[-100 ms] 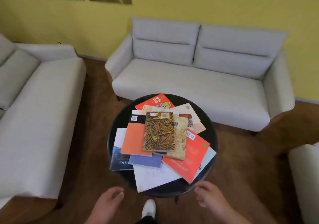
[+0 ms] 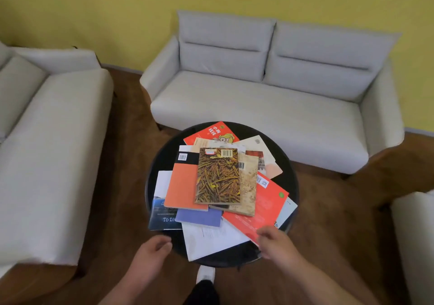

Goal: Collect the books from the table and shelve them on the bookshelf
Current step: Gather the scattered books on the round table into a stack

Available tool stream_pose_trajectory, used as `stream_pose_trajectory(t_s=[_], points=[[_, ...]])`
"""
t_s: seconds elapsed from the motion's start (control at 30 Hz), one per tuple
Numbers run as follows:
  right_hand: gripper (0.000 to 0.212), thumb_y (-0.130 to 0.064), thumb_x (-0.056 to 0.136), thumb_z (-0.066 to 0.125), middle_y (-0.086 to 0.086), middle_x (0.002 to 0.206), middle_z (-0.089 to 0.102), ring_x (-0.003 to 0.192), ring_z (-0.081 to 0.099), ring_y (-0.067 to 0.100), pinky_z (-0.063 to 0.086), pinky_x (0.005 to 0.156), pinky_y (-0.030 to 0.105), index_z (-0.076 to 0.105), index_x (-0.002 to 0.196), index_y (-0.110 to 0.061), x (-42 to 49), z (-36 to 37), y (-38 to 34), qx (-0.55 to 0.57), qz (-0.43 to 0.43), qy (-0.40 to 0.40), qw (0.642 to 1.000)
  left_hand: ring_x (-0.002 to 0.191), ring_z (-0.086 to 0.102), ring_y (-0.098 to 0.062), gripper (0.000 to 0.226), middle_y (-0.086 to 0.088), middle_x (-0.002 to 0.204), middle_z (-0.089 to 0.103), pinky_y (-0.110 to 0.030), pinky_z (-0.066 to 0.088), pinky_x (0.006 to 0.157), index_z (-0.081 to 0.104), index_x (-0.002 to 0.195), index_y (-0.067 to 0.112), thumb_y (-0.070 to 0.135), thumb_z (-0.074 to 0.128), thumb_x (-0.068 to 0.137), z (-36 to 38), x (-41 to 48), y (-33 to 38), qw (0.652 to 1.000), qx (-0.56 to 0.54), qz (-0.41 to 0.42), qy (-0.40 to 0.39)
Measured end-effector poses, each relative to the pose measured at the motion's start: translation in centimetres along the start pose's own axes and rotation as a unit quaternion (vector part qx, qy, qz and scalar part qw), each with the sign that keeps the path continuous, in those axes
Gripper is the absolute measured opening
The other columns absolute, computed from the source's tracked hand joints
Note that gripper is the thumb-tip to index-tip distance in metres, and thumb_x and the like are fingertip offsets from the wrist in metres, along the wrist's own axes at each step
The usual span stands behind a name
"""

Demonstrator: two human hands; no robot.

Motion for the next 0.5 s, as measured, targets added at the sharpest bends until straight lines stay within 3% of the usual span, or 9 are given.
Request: stream_pose_trajectory(t_s=[0.07,0.17,0.27,0.37,0.43,0.5], points=[[0.010,-0.016,0.095,0.060,0.005,0.105,0.065,0.091,0.062,0.022,0.053,0.078,0.038,0.066,0.102,-0.022,2.1,0.8,-2.8,-0.063,-0.033,0.000,0.998,0.097,0.066,-0.025,0.009,-0.003,0.099,0.070,-0.039,0.051,0.090,0.067,0.096,0.020,0.014,0.060,0.096,-0.4,2.2,2.0,1.000,0.002,0.014,-0.007],[0.022,-0.021,0.097,0.060,0.000,0.114,0.059,0.095,0.060,0.015,0.046,0.070,0.025,0.057,0.119,-0.021,5.3,1.7,-7.2,-0.080,-0.052,0.006,0.995,0.101,0.064,-0.021,0.016,-0.002,0.106,0.067,-0.030,0.046,0.083,0.064,0.112,0.015,0.015,0.056,0.098,-0.9,6.0,4.7,0.998,0.040,0.047,-0.009],[0.022,-0.018,0.098,0.061,-0.003,0.103,0.057,0.084,0.059,0.011,0.049,0.069,0.029,0.051,0.117,-0.019,7.3,2.6,-9.8,-0.063,-0.043,0.015,0.997,0.107,0.065,-0.022,0.029,-0.004,0.116,0.067,-0.032,0.050,0.085,0.061,0.122,0.010,0.026,0.057,0.098,-1.2,9.6,6.4,0.995,0.067,0.075,-0.027],[0.026,-0.024,0.097,0.063,0.002,0.106,0.064,0.091,0.063,0.019,0.053,0.077,0.035,0.059,0.120,-0.012,9.3,3.0,-11.1,-0.088,-0.023,0.053,0.994,0.106,0.061,-0.021,0.036,-0.001,0.118,0.060,-0.033,0.048,0.087,0.054,0.129,0.011,0.029,0.058,0.097,-1.1,12.3,6.6,0.997,0.054,0.030,-0.055],[0.022,-0.028,0.097,0.062,0.004,0.107,0.067,0.093,0.065,0.022,0.056,0.081,0.038,0.061,0.113,-0.013,10.3,3.3,-11.2,-0.080,-0.008,0.069,0.994,0.101,0.059,-0.021,0.035,-0.001,0.114,0.056,-0.034,0.047,0.084,0.051,0.128,0.013,0.029,0.057,0.098,-1.3,13.5,7.0,0.997,0.044,0.013,-0.057],[0.023,-0.031,0.098,0.063,0.003,0.105,0.066,0.093,0.064,0.022,0.053,0.075,0.033,0.059,0.111,-0.013,11.0,3.3,-11.5,-0.075,0.001,0.084,0.994,0.095,0.058,-0.021,0.024,-0.002,0.110,0.058,-0.035,0.047,0.083,0.049,0.120,0.019,0.028,0.055,0.099,-1.0,14.4,7.2,0.998,0.015,-0.003,-0.067]])
Point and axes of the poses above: each hand's wrist, its own x-axis towards the middle knuckle, its own z-axis out of the palm, y = z × x, the point moved 7 cm from there along x, towards the middle knuckle
